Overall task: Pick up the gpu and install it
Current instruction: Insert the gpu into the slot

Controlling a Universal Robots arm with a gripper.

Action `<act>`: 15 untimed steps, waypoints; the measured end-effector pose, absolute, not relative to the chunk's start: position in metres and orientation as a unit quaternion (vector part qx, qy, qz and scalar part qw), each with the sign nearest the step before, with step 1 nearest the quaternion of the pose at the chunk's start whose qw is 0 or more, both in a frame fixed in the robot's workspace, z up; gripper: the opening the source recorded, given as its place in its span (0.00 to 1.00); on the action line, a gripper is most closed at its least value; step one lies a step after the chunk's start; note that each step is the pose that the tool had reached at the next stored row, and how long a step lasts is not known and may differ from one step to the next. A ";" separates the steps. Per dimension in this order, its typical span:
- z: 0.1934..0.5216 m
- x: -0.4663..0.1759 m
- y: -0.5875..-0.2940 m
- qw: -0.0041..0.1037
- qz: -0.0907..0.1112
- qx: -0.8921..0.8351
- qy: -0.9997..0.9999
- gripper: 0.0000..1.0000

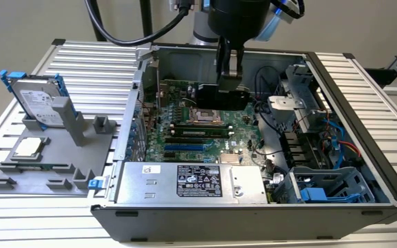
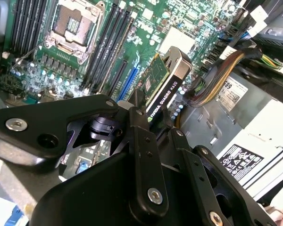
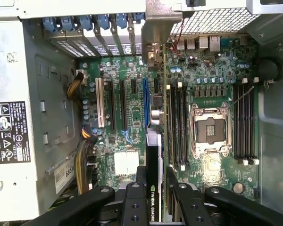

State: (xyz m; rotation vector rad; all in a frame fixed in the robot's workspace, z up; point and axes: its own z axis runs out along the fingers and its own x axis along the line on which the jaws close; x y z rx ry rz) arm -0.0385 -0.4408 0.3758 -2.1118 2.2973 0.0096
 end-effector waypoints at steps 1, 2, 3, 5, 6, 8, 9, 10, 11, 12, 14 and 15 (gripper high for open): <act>0.375 -0.038 -0.441 0.010 0.003 -0.677 0.736 0.00; 0.375 -0.039 -0.441 0.010 0.003 -0.677 0.736 0.00; 0.374 -0.038 -0.441 0.010 0.003 -0.677 0.736 0.00; 0.373 -0.038 -0.441 0.010 0.003 -0.677 0.736 0.00; 0.372 -0.038 -0.441 0.010 0.003 -0.677 0.736 0.00; 0.371 -0.038 -0.441 0.010 0.003 -0.677 0.736 0.00; 0.370 -0.038 -0.441 0.010 0.003 -0.677 0.736 0.00; 0.370 -0.038 -0.441 0.010 0.003 -0.677 0.736 0.00; 0.369 -0.038 -0.441 0.010 0.003 -0.677 0.736 0.00; 0.369 -0.038 -0.441 0.010 0.003 -0.677 0.736 0.00; 0.368 -0.038 -0.441 0.010 0.003 -0.677 0.736 0.00; 0.368 -0.038 -0.441 0.010 0.003 -0.677 0.736 0.00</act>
